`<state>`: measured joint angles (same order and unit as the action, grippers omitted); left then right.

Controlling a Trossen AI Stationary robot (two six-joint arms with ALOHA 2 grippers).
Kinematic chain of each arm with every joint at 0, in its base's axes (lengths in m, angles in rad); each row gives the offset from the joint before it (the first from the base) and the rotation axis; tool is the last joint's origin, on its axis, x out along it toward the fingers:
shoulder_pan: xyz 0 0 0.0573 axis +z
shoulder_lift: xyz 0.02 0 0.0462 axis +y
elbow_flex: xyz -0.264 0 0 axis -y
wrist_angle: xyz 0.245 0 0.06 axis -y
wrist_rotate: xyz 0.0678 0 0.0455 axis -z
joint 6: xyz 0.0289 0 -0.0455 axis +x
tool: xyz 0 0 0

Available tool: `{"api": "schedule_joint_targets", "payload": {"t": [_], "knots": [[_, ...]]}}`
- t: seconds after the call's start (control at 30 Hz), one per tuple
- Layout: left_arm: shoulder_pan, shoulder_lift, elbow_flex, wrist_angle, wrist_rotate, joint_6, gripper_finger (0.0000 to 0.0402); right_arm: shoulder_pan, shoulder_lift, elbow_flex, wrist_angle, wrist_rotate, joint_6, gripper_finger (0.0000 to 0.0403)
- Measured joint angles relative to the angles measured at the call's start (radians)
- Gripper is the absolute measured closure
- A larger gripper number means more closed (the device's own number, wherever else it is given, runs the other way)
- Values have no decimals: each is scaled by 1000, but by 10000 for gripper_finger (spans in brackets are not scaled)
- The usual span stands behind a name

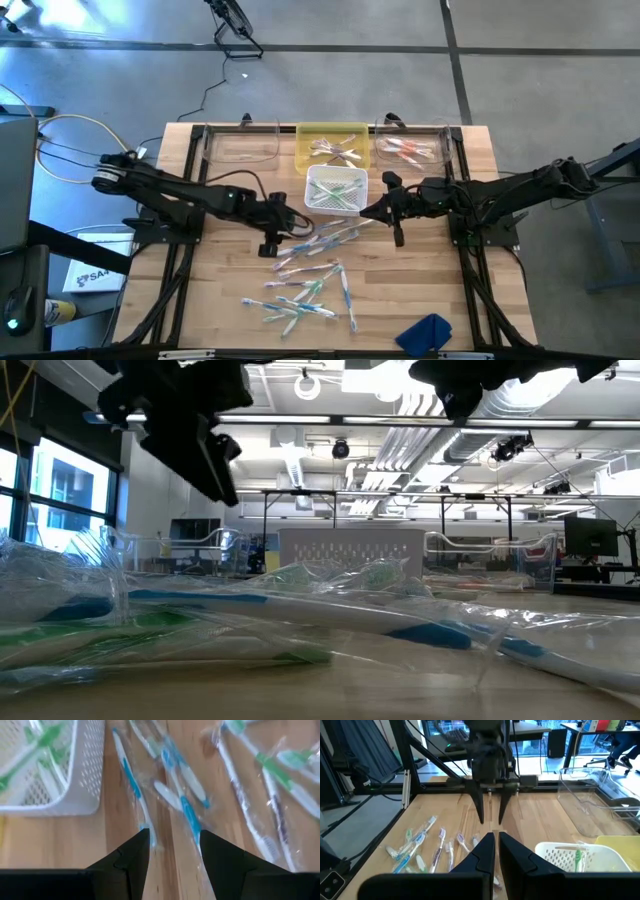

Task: Pick & Place Toothbrushes
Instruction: Put the blue toothbrush into the left transparent bin

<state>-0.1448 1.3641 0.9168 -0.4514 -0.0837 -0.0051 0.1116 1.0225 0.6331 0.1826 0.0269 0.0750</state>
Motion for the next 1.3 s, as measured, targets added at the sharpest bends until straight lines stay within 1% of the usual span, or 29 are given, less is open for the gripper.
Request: {"api": "schedule_joint_targets", "payload": {"t": [0.2,0.33,0.47,0.57,0.7,0.77,0.87,0.97,1.2,1.3], "knots": [[0,66,0,56,0,0,233,0,0,0,0,0,0,387],[0,97,0,61,0,-5,233,0,0,0,-6,0,0,387],[0,124,0,64,1,-70,233,0,11,0,-6,2,0,387],[0,143,1,68,2,-130,233,0,32,0,-7,48,0,387],[0,169,0,80,11,-157,233,0,71,0,-7,122,0,387],[-5,179,0,85,42,-154,233,-1,92,0,-4,119,0,387],[-16,195,0,116,71,-108,233,-1,114,0,13,71,0,387],[-22,207,1,125,70,-96,233,0,125,0,34,43,0,387],[-19,221,-1,124,67,-108,233,0,126,0,47,42,0,387],[-19,238,2,162,74,-108,233,0,126,0,47,42,0,387]]}}
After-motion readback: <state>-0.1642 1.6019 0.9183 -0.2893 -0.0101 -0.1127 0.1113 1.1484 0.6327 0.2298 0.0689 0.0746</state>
